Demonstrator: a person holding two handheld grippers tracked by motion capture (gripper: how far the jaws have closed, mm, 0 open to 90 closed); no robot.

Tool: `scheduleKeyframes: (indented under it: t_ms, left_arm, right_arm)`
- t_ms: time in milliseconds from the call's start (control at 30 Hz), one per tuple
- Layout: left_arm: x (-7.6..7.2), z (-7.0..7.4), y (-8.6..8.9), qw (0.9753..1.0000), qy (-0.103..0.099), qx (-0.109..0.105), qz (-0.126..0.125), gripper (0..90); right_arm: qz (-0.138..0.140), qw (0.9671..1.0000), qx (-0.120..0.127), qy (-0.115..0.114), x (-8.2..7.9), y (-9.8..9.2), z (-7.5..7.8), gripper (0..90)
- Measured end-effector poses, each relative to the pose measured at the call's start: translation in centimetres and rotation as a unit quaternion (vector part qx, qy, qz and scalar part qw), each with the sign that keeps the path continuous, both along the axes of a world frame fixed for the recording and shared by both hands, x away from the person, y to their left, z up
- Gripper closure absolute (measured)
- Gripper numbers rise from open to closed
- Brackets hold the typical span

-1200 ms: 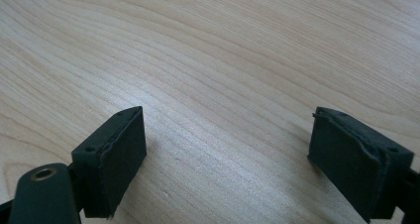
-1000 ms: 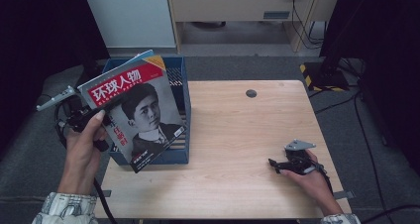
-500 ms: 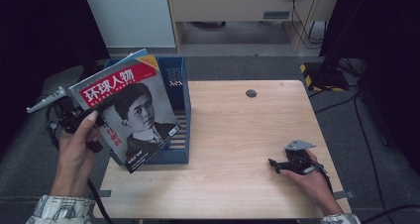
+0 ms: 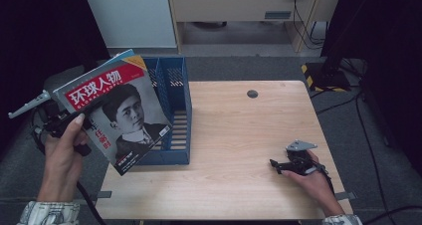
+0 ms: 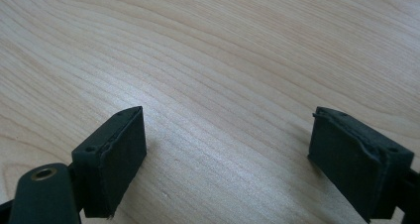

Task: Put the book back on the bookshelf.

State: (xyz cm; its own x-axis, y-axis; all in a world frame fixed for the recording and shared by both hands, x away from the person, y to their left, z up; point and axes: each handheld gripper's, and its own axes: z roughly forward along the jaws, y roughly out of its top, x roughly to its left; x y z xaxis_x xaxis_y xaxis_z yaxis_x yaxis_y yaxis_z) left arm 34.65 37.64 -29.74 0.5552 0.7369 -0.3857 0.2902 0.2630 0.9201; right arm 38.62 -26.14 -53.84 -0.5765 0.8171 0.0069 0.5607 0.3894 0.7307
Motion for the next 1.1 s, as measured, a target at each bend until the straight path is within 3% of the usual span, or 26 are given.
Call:
scheduleKeyframes:
  t_ms: [500, 1100]
  left_arm:
    - [-0.9, -0.4, 2.6, 0.9996, 0.006, 0.003, 0.027, 86.7]
    - [-1.5, -0.5, 4.4, 0.9990, 0.007, -0.001, 0.045, 86.7]
  right_arm:
    - [0.000, 1.0000, 0.000, 0.000, 0.0, 0.0, 0.0, 14.8]
    - [-0.001, 1.0000, 0.000, 0.000, 0.0, 0.0, 0.0, 14.8]
